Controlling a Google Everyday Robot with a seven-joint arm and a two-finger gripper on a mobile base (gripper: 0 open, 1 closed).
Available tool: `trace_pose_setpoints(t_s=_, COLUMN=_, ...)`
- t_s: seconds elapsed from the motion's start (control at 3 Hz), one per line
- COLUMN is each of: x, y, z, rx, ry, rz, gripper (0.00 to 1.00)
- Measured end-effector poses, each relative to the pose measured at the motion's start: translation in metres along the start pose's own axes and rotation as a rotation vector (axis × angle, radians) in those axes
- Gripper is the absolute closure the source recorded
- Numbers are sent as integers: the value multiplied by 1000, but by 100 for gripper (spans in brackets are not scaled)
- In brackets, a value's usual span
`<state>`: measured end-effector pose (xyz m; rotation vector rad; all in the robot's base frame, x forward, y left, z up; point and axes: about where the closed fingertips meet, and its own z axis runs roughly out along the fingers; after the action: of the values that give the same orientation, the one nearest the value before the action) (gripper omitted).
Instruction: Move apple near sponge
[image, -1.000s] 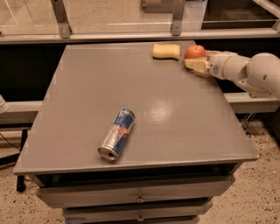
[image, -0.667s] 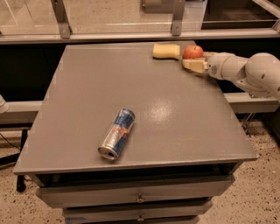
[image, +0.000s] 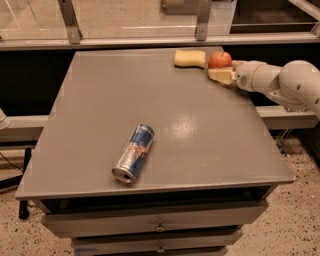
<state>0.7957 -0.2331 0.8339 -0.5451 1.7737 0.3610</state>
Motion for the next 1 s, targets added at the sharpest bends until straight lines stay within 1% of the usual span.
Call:
trace_pose_setpoints(t_s=0.33, x=3, y=5, z=4, rx=-34, ry=18, rz=17, gripper=13)
trace_pose_setpoints(t_s=0.67, x=0, y=12, z=0, rx=-68, ry=29, rz=29, gripper=0)
trace_pose_setpoints(t_s=1.0, x=-4, y=21, z=-9, rx=-97, ry=37, rz=37, gripper=0)
